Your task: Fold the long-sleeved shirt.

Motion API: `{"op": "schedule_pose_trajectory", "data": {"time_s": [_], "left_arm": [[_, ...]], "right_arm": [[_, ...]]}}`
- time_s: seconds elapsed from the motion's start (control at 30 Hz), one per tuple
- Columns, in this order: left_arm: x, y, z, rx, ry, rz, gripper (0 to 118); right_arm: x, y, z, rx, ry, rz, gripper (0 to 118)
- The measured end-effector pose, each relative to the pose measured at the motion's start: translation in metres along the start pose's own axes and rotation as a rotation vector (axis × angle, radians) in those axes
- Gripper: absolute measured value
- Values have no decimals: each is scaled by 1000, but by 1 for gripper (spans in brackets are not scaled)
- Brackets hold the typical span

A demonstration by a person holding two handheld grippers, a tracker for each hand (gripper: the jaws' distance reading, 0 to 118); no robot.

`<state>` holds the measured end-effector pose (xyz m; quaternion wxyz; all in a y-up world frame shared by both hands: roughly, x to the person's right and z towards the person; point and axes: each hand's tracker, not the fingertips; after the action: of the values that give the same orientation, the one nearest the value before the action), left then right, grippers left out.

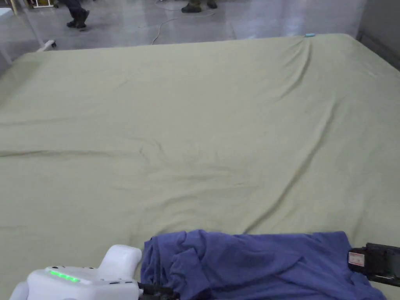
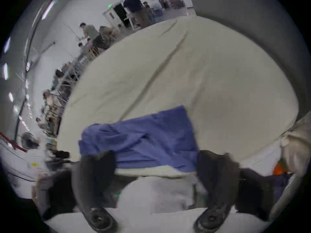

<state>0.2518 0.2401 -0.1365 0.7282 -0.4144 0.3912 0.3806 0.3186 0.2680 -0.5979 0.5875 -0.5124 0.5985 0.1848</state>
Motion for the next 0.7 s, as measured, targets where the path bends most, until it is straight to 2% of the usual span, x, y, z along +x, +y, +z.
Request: {"op": "schedule_pose_trajectory", "data": {"time_s": [0.03,0.07,0.13,0.2,0.23,0.27,0.3,0.33,0.37,0.4,0.43,0.5,0.53,0.6,0.7], "left_arm": [[-6,-2,-10,-49,-19,74,14],[-12,-4,-20,-66,-47,167,0],[-26,-8,-23,51,-137,318,0],[-38,-3,-19,93,-170,372,0],[-47,0,-19,136,-200,427,26],[-60,2,-20,178,-249,482,74],[-75,3,-25,209,-319,557,113],[-88,6,-31,191,-407,620,118],[-99,8,-44,151,-463,671,118],[-110,11,-52,223,-498,727,118],[-112,14,-65,130,-511,729,118],[-109,27,-86,76,-460,667,118],[-106,32,-100,56,-504,642,118],[-101,39,-129,-33,-651,696,118],[-99,49,-133,0,-624,678,118]], "right_arm": [[-6,-3,-3,-7,23,3,36],[-14,-6,-7,-14,34,36,0],[-33,-14,-15,0,5,136,0],[-38,-7,-25,-18,67,172,0],[-40,-4,-27,-27,117,162,0],[-40,-1,-28,-27,163,153,0],[-40,-3,-20,-21,205,152,0],[-39,0,-21,-12,239,147,0],[-37,3,-22,-5,265,141,0],[-36,6,-24,0,281,139,0],[-37,5,-20,2,291,147,0],[-36,7,-21,10,339,158,0],[-35,8,-22,12,375,168,0],[-34,7,-23,17,442,174,0],[-34,7,-31,5,487,183,0]]}}
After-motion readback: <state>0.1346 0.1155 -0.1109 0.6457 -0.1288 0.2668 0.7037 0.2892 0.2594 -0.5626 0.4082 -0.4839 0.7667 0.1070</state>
